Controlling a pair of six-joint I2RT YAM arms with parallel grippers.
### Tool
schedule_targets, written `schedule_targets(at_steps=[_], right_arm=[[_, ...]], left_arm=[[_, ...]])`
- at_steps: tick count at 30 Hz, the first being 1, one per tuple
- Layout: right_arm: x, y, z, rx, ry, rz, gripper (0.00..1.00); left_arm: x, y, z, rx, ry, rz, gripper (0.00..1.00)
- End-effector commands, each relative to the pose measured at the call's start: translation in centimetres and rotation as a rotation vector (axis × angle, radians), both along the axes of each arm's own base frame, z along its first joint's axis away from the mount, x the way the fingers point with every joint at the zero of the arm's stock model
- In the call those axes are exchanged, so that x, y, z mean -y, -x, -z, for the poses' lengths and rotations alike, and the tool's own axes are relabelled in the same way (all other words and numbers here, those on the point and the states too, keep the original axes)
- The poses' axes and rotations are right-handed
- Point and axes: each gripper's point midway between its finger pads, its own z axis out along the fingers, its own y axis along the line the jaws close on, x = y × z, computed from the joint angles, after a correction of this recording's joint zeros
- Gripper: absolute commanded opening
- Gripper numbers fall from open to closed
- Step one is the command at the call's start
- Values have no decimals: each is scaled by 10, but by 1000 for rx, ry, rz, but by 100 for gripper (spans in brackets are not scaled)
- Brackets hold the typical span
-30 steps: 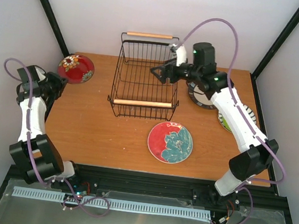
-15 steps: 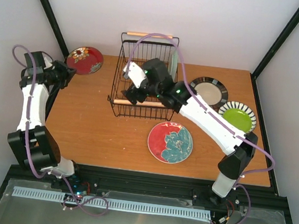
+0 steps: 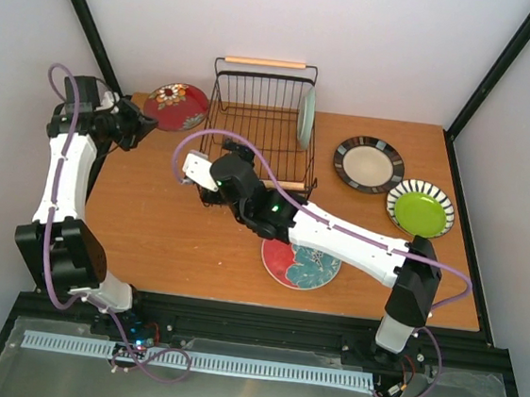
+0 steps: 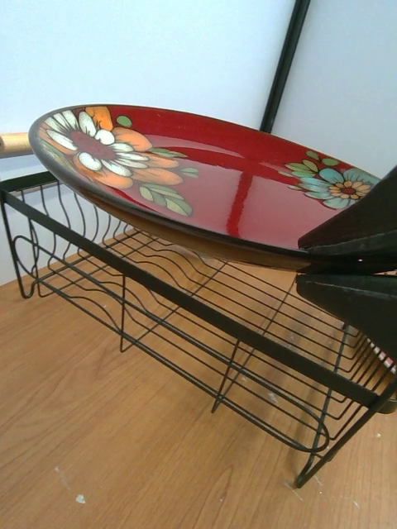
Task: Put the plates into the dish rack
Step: Insert the plate into the dish rack.
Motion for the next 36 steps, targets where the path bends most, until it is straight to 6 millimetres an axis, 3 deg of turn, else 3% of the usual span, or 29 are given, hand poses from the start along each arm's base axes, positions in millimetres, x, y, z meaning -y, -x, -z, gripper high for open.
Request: schedule_targets(at_steps=[1, 4, 14, 36], right_arm=[[-5, 8, -39, 167, -20, 30, 100], [-16, 19, -33, 183, -6, 12, 100], [-38, 27, -21, 179, 9, -15, 100], [-47, 8, -3, 139, 7, 7, 100]], left_arm=[[13, 5, -34, 75, -8, 86, 1], [23, 9, -33, 64, -11, 123, 1], [71, 21, -28, 29, -7, 256, 1], [99, 67, -38, -8, 58, 386, 1]])
